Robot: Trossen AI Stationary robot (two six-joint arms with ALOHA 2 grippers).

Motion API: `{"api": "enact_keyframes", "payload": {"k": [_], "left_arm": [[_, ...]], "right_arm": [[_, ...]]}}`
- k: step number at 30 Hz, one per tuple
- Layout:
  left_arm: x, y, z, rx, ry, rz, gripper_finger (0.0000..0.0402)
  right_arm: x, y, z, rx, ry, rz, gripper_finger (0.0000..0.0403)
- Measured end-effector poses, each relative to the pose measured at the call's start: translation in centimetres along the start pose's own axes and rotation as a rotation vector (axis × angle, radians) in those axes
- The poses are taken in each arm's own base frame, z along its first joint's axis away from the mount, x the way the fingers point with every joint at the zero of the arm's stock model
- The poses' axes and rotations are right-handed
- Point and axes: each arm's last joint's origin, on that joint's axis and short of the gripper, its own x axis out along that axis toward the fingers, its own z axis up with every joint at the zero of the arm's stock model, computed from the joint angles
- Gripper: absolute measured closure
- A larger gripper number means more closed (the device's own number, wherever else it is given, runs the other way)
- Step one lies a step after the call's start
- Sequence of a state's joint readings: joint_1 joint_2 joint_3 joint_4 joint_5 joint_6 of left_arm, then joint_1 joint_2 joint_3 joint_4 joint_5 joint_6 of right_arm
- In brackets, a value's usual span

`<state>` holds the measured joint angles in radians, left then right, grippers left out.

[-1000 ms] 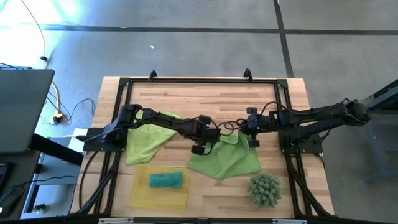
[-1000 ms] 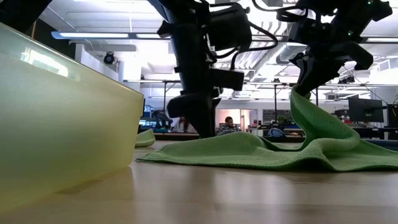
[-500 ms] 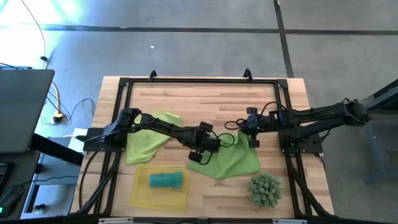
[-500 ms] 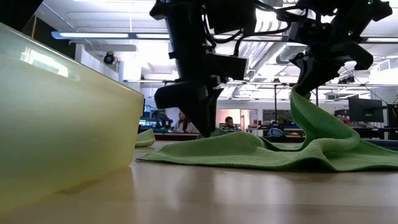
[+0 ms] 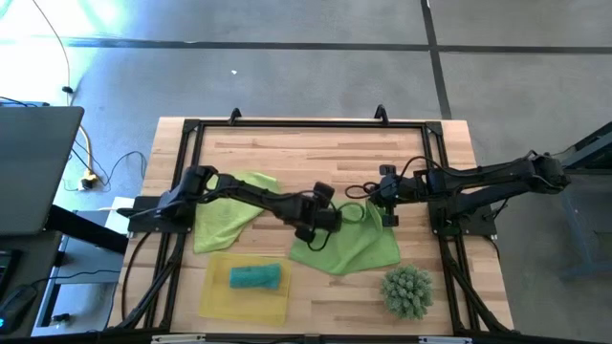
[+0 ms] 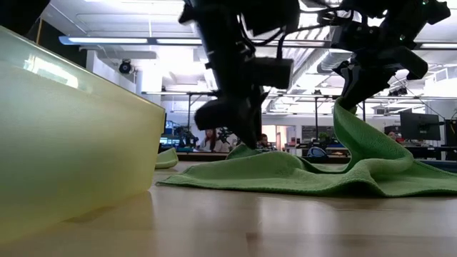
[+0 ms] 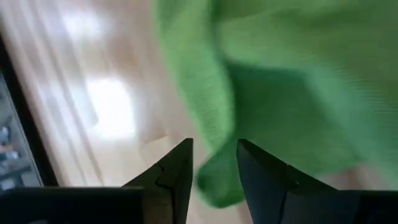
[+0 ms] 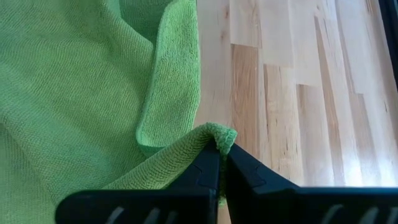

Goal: Roll microfiber towels into tight, uniform cylinder then place into a basket
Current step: Fold the green microfiber towel

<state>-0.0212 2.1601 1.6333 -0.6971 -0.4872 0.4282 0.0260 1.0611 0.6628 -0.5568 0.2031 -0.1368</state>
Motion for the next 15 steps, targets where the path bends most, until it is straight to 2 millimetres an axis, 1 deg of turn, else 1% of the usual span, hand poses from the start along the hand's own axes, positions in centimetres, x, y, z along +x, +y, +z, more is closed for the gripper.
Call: {"api": "enact_keyframes", "payload": {"k": [3,7,9,15], "left_arm": [[0.7,1.1,-0.6,-0.06,0.008,-0.019,0.0287],[1.4,2.0,-1.4,-0.146,-0.017,-0.194,0.0287],[1.7,2.3,-1.7,-0.19,-0.022,-0.251,0.0287],[2.2,3.2,-2.4,-0.251,0.007,-0.234,0.029]], "right_arm": [[0.0,0.0,0.0,0.001,0.0,0.0,0.0403],[0.0,0.0,0.0,0.0,0.0,0.0,0.0403],[0.0,0.0,0.0,0.0,0.0,0.0,0.0403],[0.0,0.0,0.0,-0.002,0.0,0.0,0.0403]]}}
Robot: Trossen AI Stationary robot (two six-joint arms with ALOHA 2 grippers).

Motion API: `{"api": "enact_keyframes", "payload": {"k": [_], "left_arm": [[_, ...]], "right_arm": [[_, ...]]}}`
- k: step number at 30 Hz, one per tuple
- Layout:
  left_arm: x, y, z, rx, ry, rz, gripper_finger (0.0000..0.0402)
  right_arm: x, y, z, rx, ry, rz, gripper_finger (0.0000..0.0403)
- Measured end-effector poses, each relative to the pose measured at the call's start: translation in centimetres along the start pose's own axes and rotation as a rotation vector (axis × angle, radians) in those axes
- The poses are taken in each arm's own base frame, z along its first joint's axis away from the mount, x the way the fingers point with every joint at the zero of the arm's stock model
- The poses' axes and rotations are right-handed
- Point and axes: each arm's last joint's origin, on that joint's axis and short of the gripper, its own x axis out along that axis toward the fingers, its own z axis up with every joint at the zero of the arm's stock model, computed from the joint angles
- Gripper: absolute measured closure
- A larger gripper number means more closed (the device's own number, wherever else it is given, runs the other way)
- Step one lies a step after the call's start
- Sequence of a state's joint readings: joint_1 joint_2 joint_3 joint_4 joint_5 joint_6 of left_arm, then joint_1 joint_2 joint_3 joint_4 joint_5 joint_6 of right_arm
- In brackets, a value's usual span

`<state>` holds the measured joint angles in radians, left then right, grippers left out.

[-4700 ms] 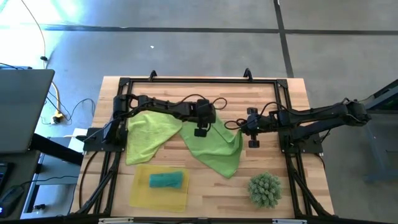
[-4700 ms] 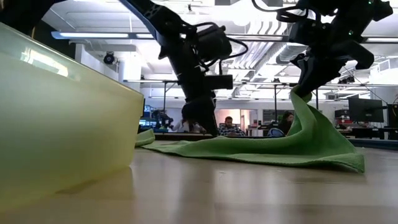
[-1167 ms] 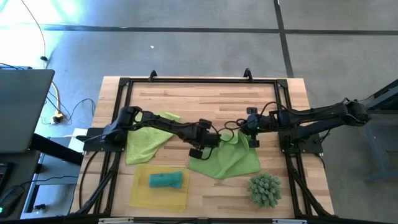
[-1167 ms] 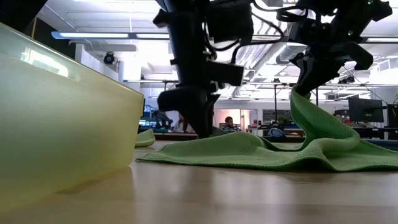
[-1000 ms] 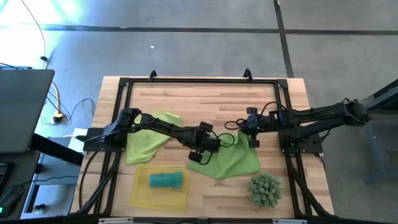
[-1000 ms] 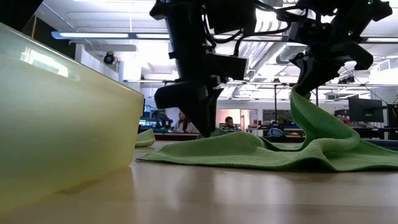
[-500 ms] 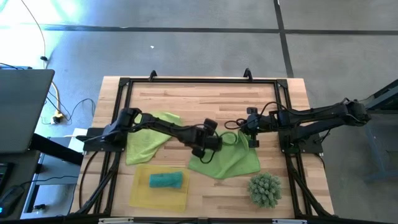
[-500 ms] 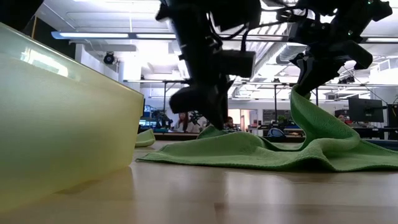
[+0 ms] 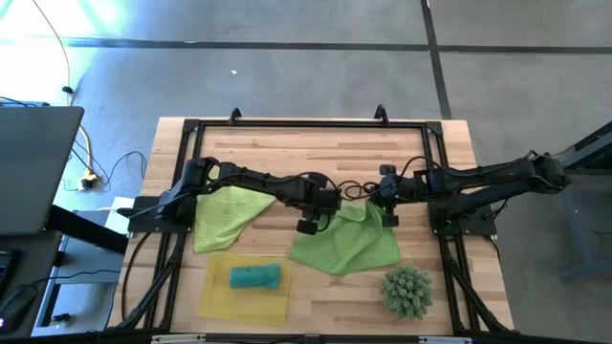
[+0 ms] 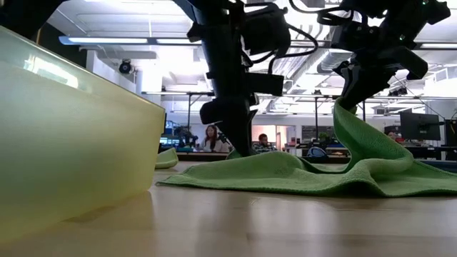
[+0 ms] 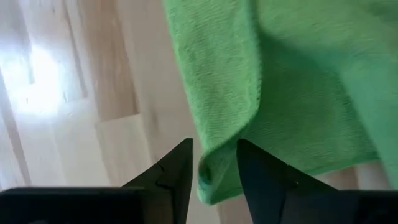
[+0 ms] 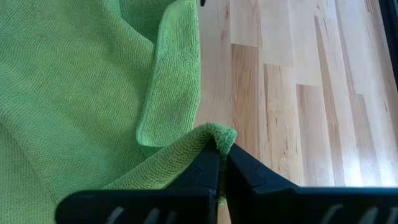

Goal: Roll microfiber towels into tight, uniform cylinder then place into a basket
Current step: Fold the green microfiber towel

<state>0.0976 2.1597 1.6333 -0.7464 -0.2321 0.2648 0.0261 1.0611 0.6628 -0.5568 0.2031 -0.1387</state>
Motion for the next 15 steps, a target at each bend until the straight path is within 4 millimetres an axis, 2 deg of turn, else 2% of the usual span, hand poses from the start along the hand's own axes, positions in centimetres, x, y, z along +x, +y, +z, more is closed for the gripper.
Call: {"api": "enact_keyframes", "payload": {"k": [3,9,12,15], "left_arm": [[0.0,0.1,-0.2,-0.001,0.013,0.001,0.0313],[0.0,-0.3,-0.5,-0.006,0.049,-0.03,0.0393],[-0.3,-0.3,-0.6,-0.064,0.048,-0.071,0.0393],[-1.8,0.0,-0.5,-0.095,0.019,-0.062,0.0399]], "right_arm": [[0.0,0.0,0.0,0.0,0.0,0.0,0.0403],[0.0,0.0,0.0,0.011,-0.002,-0.003,0.0403],[0.0,-0.2,0.1,0.037,-0.007,-0.05,0.0403],[0.0,-0.5,0.1,0.06,-0.001,-0.154,0.0403]]}}
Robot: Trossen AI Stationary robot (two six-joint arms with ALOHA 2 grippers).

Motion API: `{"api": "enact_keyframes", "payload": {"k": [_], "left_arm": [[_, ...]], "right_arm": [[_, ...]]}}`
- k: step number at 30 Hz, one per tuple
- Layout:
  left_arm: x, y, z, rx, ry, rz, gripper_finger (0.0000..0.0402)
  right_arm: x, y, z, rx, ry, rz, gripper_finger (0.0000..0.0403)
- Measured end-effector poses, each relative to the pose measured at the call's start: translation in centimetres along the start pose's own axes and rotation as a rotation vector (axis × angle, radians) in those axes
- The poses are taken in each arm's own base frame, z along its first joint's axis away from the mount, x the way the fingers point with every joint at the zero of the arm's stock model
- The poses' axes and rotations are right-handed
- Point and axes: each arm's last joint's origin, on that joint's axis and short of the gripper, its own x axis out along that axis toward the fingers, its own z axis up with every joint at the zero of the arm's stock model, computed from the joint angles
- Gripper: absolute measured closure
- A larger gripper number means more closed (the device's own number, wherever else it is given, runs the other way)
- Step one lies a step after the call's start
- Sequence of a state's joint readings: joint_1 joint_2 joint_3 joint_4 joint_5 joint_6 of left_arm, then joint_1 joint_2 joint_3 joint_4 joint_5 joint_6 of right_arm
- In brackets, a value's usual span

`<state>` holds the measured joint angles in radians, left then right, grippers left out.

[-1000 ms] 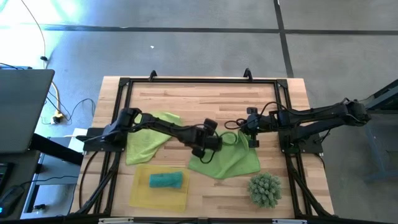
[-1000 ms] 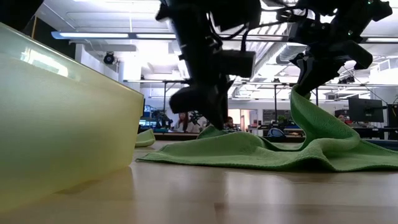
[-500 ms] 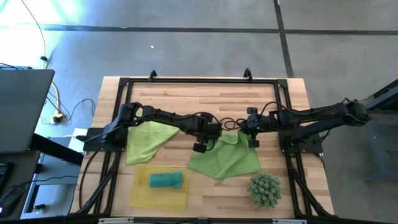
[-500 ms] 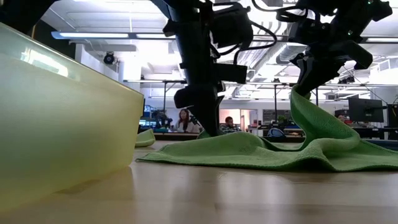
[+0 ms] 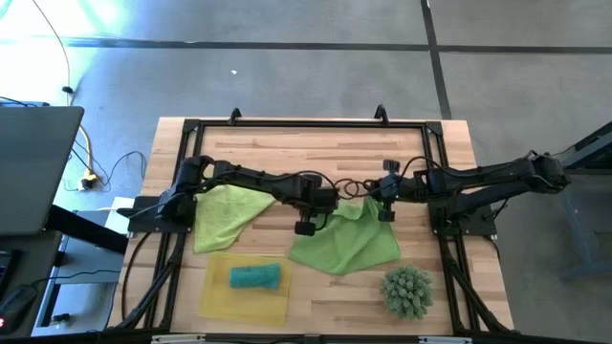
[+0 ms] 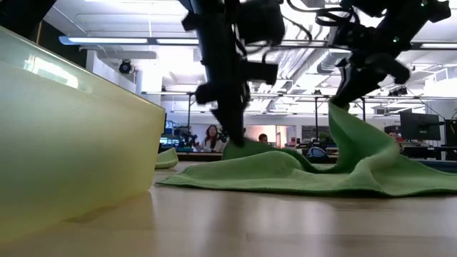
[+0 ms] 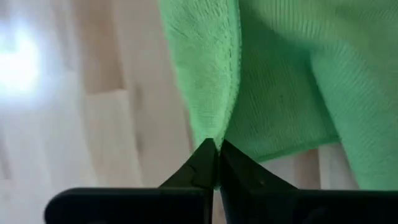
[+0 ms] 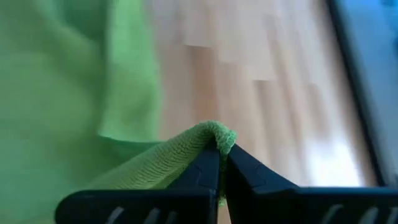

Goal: Roll microfiber towels into tight, uniform cylinder then place into a basket
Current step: Fold the green microfiber towel

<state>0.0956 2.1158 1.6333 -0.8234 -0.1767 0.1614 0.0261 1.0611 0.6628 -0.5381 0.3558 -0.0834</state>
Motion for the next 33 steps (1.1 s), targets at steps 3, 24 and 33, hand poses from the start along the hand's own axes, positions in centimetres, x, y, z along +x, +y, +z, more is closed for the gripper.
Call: {"api": "enact_keyframes", "payload": {"k": [3,24,33], "left_arm": [[-1.8,0.8,-0.1,-0.049,-0.031,0.026,0.0399],[-13.2,9.8,-5.2,-0.329,-0.136,0.286,0.0401],[-13.2,13.4,-6.7,-0.415,-0.15,0.284,0.0401]], "right_arm": [[-0.1,-0.5,0.1,0.041,0.004,-0.12,0.0403],[-4.7,-10.6,4.6,0.242,-0.132,-0.098,0.0403],[-5.4,-13.6,4.2,0.274,0.01,-0.008,0.0403]]}}
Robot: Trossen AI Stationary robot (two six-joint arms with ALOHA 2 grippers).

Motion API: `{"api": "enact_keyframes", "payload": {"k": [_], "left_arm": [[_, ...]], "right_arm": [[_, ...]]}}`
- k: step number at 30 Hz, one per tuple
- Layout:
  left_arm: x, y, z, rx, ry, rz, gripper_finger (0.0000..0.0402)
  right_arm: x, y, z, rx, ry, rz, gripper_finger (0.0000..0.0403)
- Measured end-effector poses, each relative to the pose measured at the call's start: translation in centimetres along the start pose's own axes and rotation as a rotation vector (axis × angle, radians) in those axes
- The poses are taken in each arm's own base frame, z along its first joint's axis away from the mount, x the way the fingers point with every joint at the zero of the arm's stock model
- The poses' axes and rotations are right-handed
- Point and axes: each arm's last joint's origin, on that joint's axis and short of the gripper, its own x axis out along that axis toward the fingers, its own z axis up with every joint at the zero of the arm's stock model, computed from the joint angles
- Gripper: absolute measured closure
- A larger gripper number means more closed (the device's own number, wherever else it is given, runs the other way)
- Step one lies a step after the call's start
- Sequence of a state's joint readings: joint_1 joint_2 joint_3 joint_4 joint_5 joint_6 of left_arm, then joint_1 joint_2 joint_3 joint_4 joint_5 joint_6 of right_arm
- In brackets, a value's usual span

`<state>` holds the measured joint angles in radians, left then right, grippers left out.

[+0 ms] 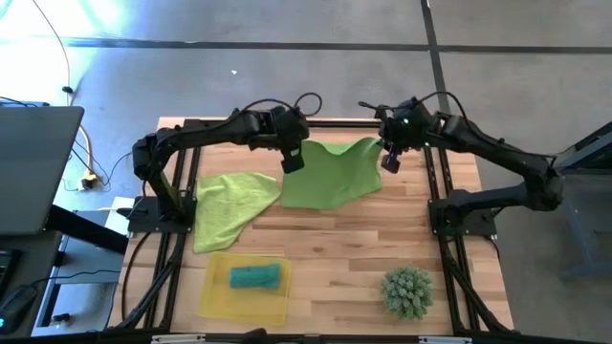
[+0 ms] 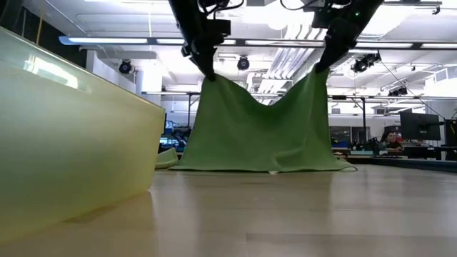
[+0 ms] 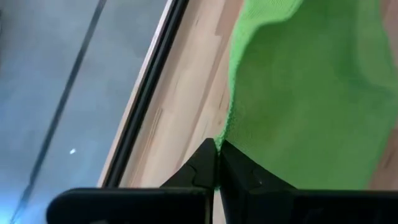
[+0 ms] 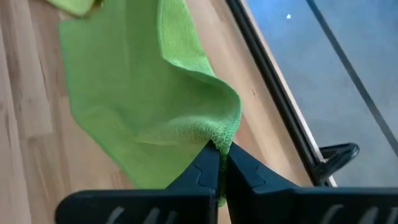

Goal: Roll microfiber towels into tight, uniform cylinder then place into a basket
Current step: Fold the green microfiber towel

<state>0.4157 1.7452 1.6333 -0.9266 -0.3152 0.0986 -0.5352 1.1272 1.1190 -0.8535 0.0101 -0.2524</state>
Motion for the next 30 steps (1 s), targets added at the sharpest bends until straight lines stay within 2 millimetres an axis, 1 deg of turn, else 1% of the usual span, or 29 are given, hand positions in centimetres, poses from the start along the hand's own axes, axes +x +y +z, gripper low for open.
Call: {"api": "enact_keyframes", "payload": {"k": [4,7,10,13,16,18,20,22,25,28,30], "left_arm": [[0.4,1.4,0.3,-0.007,-0.047,-0.048,0.0401],[0.8,2.6,0.4,-0.019,-0.071,-0.047,0.0401],[1.1,3.9,0.5,-0.039,-0.098,-0.021,0.0401],[1.3,5.9,0.5,-0.088,-0.129,0.017,0.0401],[1.2,7.9,0.7,-0.144,-0.186,0.093,0.0401],[1.1,9.0,0.6,-0.173,-0.204,0.131,0.0401],[0.6,9.8,0.6,-0.195,-0.24,0.158,0.0401],[-0.3,10.1,0.7,-0.212,-0.275,0.169,0.0401],[-1.5,10.0,0.6,-0.215,-0.295,0.167,0.0401],[-2.2,8.9,0.4,-0.201,-0.273,0.138,0.0401],[-2.0,7.5,0.1,-0.189,-0.212,0.099,0.0401]], "right_arm": [[1.1,-1.1,0.9,-0.059,0.043,-0.001,0.0403],[2.0,-2.4,1.4,-0.07,0.073,-0.02,0.0403],[2.4,-4.1,1.9,-0.07,0.088,-0.049,0.0403],[2.3,-5.9,2.6,-0.049,0.09,-0.104,0.0403],[1.9,-7.7,3.7,-0.027,0.093,-0.191,0.0403],[1.4,-8.5,4.5,-0.054,0.101,-0.229,0.0403],[0.8,-9.0,5.4,-0.1,0.094,-0.241,0.0403],[0.2,-9.2,6.3,-0.154,0.081,-0.244,0.0403],[-0.4,-8.9,6.8,-0.202,0.097,-0.223,0.0403],[-0.5,-8.2,6.3,-0.183,0.133,-0.171,0.0403],[0.0,-7.4,5.2,-0.125,0.156,-0.084,0.0403]]}}
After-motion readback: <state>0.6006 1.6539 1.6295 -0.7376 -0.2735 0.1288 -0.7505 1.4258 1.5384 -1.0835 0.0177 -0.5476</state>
